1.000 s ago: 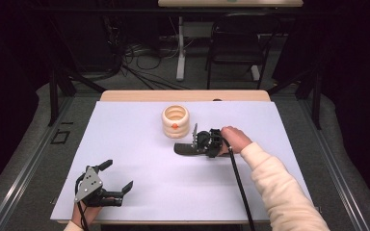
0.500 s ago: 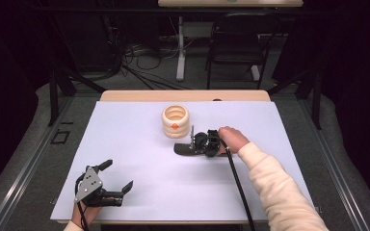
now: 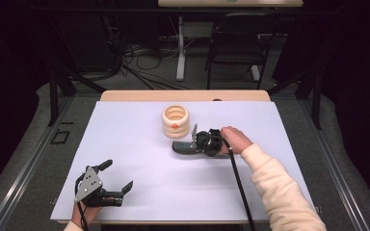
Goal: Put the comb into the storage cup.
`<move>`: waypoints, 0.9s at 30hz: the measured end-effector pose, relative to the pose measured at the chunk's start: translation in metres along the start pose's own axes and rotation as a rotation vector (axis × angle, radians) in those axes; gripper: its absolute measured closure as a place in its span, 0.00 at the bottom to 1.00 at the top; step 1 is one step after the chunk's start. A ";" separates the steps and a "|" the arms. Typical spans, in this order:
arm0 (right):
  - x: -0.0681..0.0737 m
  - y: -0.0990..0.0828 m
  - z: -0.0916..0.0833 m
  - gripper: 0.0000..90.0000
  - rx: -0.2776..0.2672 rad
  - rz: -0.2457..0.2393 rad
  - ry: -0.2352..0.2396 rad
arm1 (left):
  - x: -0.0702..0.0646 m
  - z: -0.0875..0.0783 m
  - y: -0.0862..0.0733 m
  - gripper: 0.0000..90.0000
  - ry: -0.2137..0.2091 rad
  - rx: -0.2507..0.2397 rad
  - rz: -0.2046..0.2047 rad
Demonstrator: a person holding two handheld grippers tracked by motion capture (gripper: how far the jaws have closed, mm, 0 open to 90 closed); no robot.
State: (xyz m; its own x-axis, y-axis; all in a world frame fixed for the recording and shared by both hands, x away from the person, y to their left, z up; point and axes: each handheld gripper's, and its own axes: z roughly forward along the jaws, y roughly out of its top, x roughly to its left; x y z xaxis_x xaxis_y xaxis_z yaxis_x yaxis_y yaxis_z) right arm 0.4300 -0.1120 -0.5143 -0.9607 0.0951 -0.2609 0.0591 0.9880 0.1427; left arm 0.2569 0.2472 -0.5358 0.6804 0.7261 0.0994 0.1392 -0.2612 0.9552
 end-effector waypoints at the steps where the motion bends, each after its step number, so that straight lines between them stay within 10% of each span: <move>1: 0.000 -0.001 -0.002 0.80 -0.013 0.006 0.001 | 0.000 0.000 0.000 0.00 0.001 0.000 0.000; 27: 0.007 -0.034 -0.030 0.80 -0.229 0.137 -0.005 | 0.000 0.000 0.000 0.00 0.002 0.000 -0.001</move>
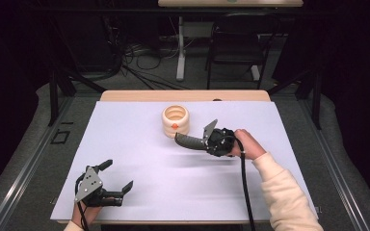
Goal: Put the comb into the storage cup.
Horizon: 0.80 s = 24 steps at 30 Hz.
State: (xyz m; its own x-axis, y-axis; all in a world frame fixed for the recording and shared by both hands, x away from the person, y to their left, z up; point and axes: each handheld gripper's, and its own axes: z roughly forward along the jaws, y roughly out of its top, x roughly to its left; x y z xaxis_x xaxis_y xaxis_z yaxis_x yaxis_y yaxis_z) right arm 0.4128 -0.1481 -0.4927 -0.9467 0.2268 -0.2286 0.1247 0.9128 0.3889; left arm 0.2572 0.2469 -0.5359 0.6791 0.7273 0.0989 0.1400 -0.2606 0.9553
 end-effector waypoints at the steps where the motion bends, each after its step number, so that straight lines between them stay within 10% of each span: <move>1: 0.000 -0.001 -0.001 0.80 -0.008 0.001 0.000 | 0.000 0.000 0.000 0.00 0.000 0.000 0.000; 24: -0.005 -0.022 -0.016 0.80 -0.172 0.129 -0.007 | 0.000 0.000 0.000 0.00 0.001 -0.004 -0.002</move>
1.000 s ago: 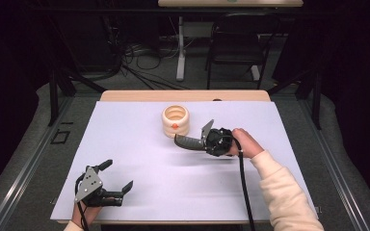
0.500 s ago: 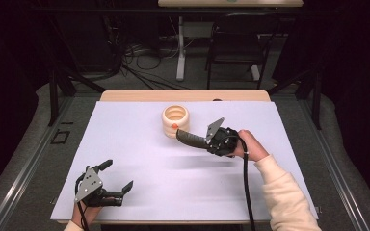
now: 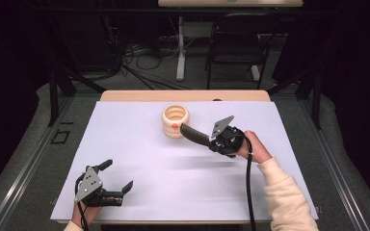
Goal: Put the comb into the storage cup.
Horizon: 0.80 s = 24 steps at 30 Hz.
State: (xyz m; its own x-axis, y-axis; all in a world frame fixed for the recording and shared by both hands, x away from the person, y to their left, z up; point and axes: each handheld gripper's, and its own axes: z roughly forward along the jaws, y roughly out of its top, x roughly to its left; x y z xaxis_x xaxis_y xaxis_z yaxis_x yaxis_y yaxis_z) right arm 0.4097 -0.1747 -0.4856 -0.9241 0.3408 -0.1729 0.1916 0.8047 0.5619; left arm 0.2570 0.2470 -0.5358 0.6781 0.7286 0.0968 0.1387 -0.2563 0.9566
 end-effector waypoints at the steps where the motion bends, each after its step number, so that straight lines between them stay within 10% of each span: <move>1: 0.000 -0.001 0.000 0.80 -0.008 0.012 0.001 | 0.000 0.000 0.000 0.00 0.000 0.000 0.001; 24: -0.001 -0.001 -0.001 0.80 -0.082 0.083 -0.020 | 0.001 0.000 0.000 0.00 0.002 0.000 0.003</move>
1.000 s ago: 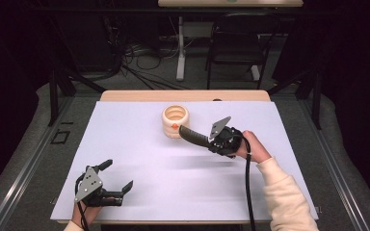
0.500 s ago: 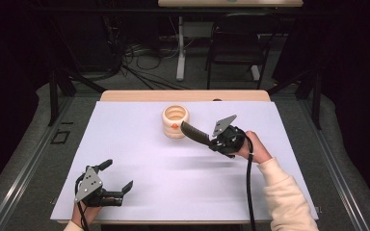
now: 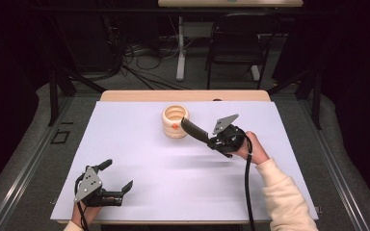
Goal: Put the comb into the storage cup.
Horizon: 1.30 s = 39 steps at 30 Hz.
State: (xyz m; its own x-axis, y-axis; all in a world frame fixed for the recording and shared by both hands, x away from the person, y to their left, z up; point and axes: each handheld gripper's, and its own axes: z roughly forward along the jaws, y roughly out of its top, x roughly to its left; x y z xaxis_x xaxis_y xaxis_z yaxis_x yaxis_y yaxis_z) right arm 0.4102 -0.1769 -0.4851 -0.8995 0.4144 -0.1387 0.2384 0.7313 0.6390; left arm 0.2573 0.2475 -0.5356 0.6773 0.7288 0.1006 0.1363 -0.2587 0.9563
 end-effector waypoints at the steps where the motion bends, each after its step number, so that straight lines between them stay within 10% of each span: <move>1: 0.000 0.000 0.000 0.80 -0.001 0.006 -0.005 | 0.000 0.000 0.000 0.00 0.001 0.000 -0.001; 39: -0.003 0.006 0.003 0.80 -0.116 0.170 -0.126 | 0.000 0.000 0.000 0.00 0.007 -0.001 0.000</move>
State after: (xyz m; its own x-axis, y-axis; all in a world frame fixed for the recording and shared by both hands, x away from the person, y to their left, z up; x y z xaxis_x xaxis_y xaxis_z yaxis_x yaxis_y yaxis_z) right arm 0.4156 -0.1725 -0.4828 -0.7953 0.5961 -0.1100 0.3325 0.5808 0.7430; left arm 0.2570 0.2474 -0.5355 0.6720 0.7334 0.1025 0.1357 -0.2580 0.9566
